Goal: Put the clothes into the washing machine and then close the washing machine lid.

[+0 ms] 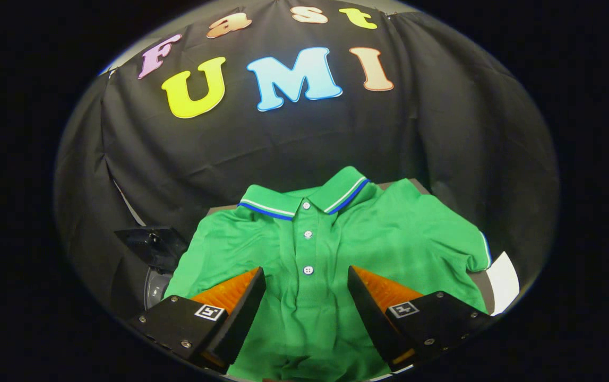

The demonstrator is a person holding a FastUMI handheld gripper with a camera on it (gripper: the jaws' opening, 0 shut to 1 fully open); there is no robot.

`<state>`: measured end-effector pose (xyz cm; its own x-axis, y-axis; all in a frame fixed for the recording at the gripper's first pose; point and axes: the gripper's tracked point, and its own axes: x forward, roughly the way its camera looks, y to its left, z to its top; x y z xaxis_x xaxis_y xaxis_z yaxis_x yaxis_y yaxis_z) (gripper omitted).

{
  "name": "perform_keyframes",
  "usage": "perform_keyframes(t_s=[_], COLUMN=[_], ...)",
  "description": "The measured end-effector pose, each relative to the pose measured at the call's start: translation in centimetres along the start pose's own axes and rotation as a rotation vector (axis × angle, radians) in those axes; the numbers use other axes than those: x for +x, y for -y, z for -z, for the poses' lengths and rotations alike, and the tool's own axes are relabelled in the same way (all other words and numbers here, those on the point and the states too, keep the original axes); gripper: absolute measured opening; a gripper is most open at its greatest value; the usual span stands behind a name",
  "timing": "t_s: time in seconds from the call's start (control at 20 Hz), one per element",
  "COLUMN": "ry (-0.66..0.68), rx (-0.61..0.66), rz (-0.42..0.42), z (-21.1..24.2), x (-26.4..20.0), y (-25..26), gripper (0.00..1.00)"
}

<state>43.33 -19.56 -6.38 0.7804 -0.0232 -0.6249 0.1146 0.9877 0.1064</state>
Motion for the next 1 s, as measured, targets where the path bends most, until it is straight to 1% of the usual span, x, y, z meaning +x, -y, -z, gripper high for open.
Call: perform_keyframes(t_s=[0.2, 0.25, 0.3, 0.35, 0.4, 0.45, 0.55, 0.65, 0.85, 1.0], ry=[0.021, 0.03, 0.031, 0.02, -0.006, -0.021, -0.006, 0.023, 0.051, 0.086], rx=[-0.024, -0.04, -0.069, -0.076, -0.071, -0.037, 0.047, 0.096, 0.114, 0.049], rz=[0.019, 0.05, 0.087, 0.093, 0.085, 0.056, 0.038, 0.016, 0.033, 0.081], z=[0.4, 0.5, 0.5, 0.4, 0.7, 0.9, 0.7, 0.6, 0.7, -0.1], x=[0.2, 0.4, 0.4, 0.3, 0.3, 0.5, 0.2, -0.1, -0.3, -1.0], y=[0.3, 0.7, 1.1, 0.9, 0.7, 0.3, 0.5, 0.1, -0.2, -0.9], gripper=[0.96, 0.96, 0.94, 0.79, 0.72, 0.53, 0.16, 0.07, 0.06, 0.03])
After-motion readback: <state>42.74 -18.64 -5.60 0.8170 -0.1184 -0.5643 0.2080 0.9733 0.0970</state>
